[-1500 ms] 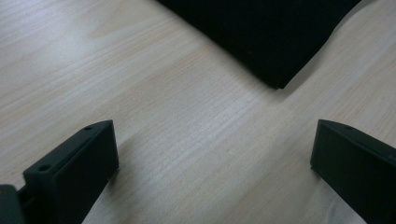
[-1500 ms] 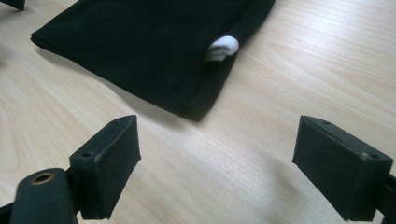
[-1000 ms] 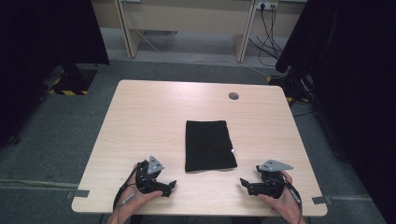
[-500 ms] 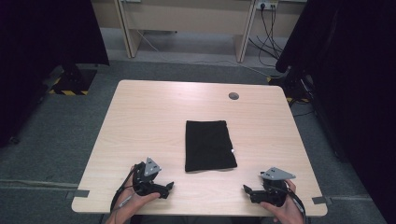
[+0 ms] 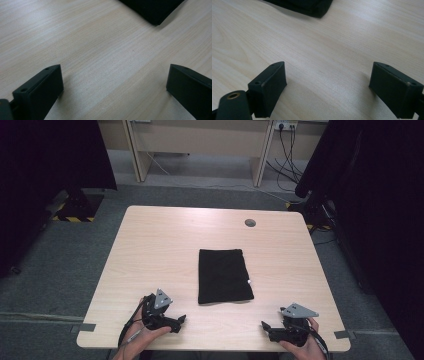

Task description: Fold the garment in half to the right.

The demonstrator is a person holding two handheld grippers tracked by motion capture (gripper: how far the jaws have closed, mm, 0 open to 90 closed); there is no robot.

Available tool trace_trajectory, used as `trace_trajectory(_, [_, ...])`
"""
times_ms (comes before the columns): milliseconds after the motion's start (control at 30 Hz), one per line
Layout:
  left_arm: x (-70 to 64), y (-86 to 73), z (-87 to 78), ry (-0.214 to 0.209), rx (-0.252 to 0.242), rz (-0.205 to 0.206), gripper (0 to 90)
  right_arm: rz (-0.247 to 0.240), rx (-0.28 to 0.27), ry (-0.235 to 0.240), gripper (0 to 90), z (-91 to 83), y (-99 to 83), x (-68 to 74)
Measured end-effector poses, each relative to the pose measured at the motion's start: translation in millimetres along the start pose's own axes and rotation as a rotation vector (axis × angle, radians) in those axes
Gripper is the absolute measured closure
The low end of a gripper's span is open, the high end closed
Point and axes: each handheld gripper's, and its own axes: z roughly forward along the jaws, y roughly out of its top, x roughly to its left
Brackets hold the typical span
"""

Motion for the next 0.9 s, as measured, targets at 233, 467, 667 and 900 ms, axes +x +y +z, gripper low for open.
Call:
trace_trajectory(233, [0.0, 0.0, -0.1, 0.0, 0.001, 0.0, 0.0, 0.003, -0.01, -0.004, 14.2, -3.1, -4.3, 2.5])
trace_trajectory(467, [0.1, -0.1, -0.4, 0.001, 0.003, 0.001, 0.0, 0.008, -0.016, -0.007, 14.2, -5.6, -7.5, 4.3])
trace_trajectory(667, [0.1, -0.1, -0.4, 0.001, 0.003, 0.0, 0.0, 0.006, -0.017, -0.006, 14.1, -5.8, -7.9, 4.3])
trace_trajectory(900, [0.1, -0.2, -0.3, 0.001, 0.002, 0.0, 0.0, 0.005, -0.016, -0.005, 14.1, -6.0, -8.0, 4.2])
